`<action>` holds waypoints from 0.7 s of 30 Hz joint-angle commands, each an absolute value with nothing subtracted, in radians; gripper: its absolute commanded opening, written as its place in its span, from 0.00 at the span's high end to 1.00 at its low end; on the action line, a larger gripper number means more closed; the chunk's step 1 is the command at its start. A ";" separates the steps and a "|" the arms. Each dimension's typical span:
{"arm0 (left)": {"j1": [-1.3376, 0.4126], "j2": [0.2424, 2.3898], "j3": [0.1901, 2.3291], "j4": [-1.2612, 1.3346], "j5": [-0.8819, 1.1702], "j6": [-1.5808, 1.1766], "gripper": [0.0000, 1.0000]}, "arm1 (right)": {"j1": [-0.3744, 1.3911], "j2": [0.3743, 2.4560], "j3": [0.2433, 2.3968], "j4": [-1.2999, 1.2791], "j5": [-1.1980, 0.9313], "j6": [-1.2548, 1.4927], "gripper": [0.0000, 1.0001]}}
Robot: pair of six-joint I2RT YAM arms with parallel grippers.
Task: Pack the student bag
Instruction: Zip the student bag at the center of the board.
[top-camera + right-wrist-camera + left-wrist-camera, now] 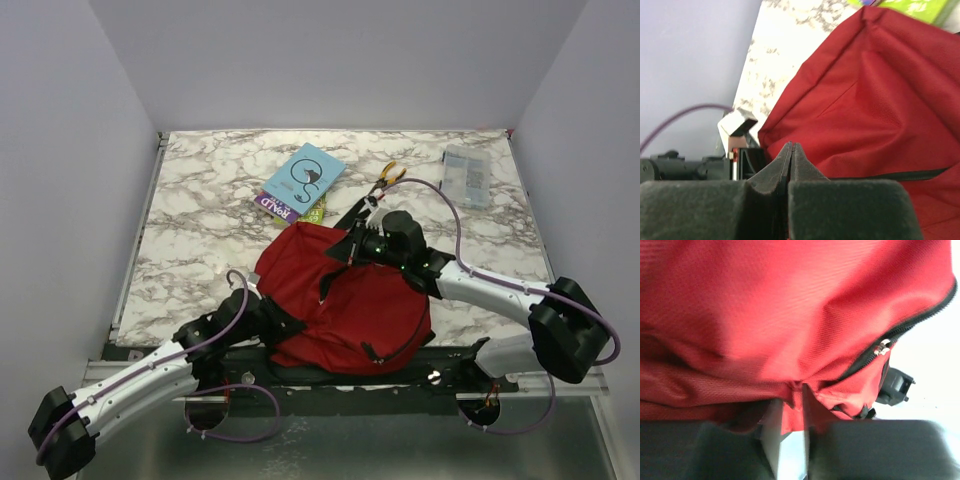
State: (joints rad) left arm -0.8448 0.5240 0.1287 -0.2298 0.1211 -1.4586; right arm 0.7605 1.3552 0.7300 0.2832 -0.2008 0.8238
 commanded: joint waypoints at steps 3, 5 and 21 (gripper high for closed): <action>-0.844 0.544 0.223 -0.245 0.206 -1.259 0.56 | 0.767 1.331 0.716 0.206 -0.422 0.688 0.92; -0.844 0.550 0.230 -0.245 0.239 -1.231 0.47 | 0.768 1.282 0.687 0.162 -0.410 0.672 0.70; -0.844 0.581 0.345 -0.251 0.328 -1.036 0.22 | 0.763 1.310 0.488 0.521 -0.520 0.836 0.47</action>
State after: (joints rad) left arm -0.8448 0.5655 0.3038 -0.2577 0.2897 -1.1007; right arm 0.7647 1.2602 0.5137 0.3405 -0.4393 0.7856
